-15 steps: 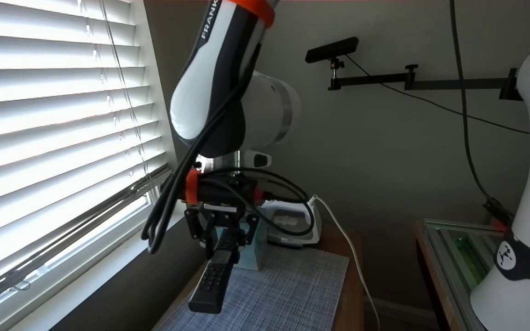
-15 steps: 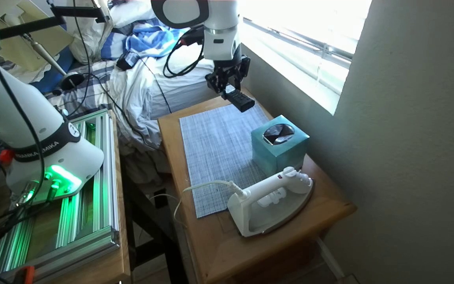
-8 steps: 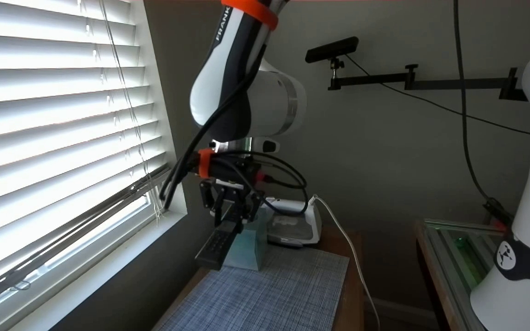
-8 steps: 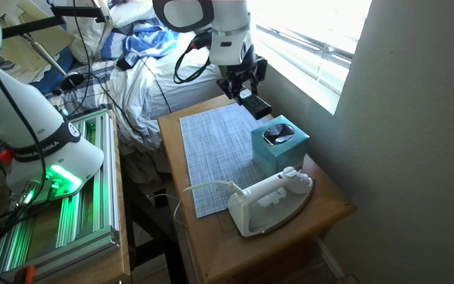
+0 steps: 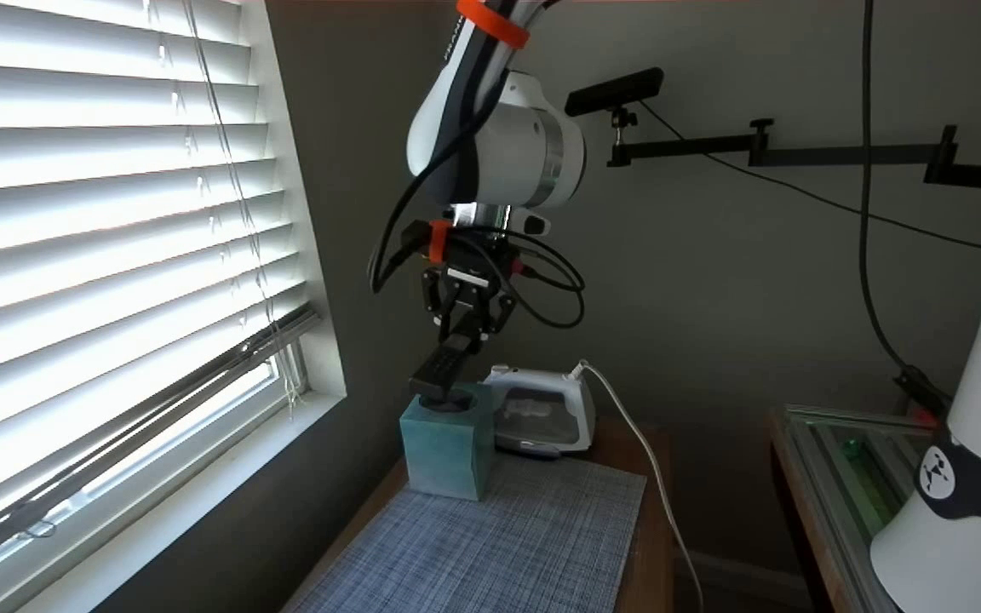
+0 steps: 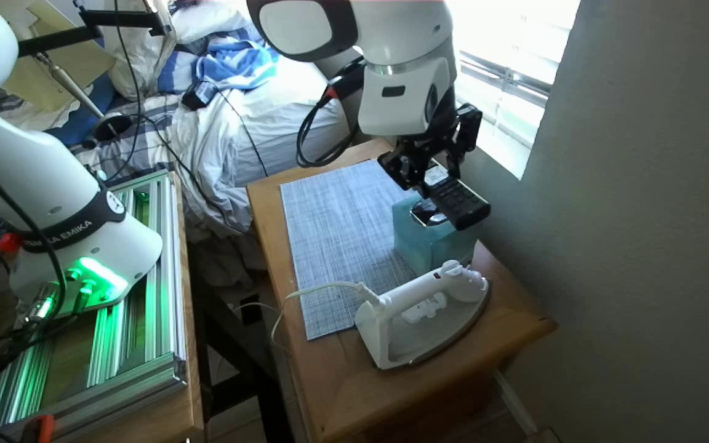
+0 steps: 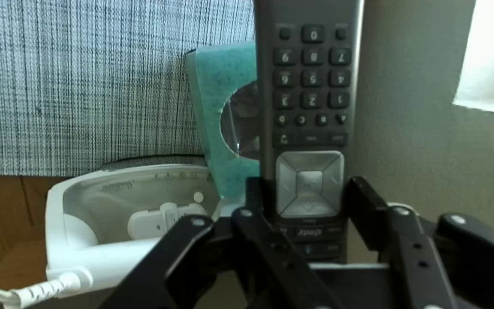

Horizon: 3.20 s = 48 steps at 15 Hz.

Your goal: Put the remote on top of the box

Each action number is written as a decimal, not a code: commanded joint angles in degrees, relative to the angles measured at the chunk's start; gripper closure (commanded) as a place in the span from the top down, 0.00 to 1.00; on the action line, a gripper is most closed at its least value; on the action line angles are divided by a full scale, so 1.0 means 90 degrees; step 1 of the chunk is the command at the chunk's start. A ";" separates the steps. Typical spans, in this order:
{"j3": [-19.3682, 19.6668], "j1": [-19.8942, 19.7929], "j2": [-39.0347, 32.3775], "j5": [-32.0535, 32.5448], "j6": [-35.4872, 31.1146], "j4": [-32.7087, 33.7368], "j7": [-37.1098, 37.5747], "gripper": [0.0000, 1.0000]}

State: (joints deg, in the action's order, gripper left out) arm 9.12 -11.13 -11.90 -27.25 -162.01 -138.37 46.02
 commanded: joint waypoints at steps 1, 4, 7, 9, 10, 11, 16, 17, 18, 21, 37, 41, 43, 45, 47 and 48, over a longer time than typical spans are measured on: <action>-0.0057 -0.0372 -0.0178 -0.0250 0.0225 0.0363 -0.0656 0.28; 0.0123 -0.0215 -0.0116 -0.0059 0.0158 0.0235 -0.0476 0.53; 0.0143 -0.0150 -0.0169 0.0025 0.0145 0.0221 -0.0423 0.28; 0.0158 -0.0079 -0.0216 0.0113 0.0275 0.0221 -0.0429 0.28; 0.0146 -0.0072 -0.0252 0.0125 0.0426 0.0260 -0.0476 0.28; 0.0113 -0.0073 -0.0298 0.0106 0.0619 0.0315 -0.0532 0.28; 0.0042 0.0100 -0.0485 0.0032 0.0852 0.0405 -0.0505 0.28; 0.0000 0.0117 -0.0565 -0.0016 0.0791 0.0469 -0.0547 0.28; -0.0003 0.0168 -0.0635 0.0006 0.0749 0.0521 -0.0473 0.28; -0.0034 0.0328 -0.0854 0.0030 0.0534 0.0648 -0.0351 0.28; 0.0341 0.0539 -0.1600 0.0465 0.0911 0.1591 0.0147 0.28; 0.0310 0.0325 -0.1490 0.0240 0.1560 0.1678 0.0204 0.28; 0.0268 0.0240 -0.1480 0.0058 0.1642 0.1706 0.0367 0.28; 0.0210 0.0173 -0.1460 -0.0123 0.1618 0.1715 0.0510 0.28; 0.0183 0.0159 -0.1455 -0.0224 0.1580 0.1714 0.0611 0.28; 0.0173 0.0154 -0.1461 -0.0254 0.1575 0.1718 0.0661 0.28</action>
State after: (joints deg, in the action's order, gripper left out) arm 11.82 -8.61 -26.06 -27.37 -149.11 -123.43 50.34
